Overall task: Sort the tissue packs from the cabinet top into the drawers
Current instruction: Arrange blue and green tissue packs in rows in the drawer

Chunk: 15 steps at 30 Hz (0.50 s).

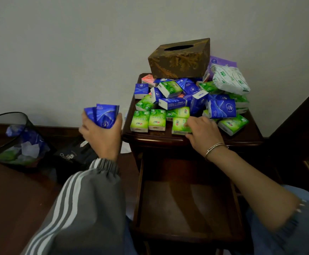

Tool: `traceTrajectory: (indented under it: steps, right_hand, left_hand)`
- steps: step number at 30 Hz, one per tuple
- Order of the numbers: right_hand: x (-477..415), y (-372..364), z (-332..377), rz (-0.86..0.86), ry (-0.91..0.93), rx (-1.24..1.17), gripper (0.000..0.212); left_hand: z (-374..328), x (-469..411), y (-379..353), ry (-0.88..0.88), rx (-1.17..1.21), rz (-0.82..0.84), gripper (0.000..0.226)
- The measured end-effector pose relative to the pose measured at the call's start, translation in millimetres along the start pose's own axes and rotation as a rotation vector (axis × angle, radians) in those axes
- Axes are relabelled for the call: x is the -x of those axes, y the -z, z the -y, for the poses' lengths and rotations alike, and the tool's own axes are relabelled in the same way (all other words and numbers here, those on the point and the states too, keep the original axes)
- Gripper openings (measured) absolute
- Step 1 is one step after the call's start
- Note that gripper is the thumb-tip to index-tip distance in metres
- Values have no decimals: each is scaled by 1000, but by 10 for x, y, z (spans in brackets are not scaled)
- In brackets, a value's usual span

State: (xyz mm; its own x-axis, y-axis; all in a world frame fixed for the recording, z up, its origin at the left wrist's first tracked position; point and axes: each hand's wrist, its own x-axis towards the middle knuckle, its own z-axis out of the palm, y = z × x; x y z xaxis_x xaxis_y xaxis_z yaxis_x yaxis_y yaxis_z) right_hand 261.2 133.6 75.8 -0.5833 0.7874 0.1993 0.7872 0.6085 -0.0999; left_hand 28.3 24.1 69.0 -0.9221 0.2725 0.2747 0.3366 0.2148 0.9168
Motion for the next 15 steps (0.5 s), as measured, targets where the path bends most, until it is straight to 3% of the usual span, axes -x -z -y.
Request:
traceTrajectory:
  steps: [6, 12, 15]
  right_hand:
    - [21, 163, 62, 60, -11, 67, 50]
    - [-20, 371, 574, -113, 4, -353, 62]
    - [-406, 325, 1082, -87, -26, -412, 71]
  left_hand:
    - [504, 129, 45, 151, 0, 21, 103]
    - [678, -16, 37, 163, 26, 48, 103]
    - [717, -76, 62, 206, 58, 51, 104]
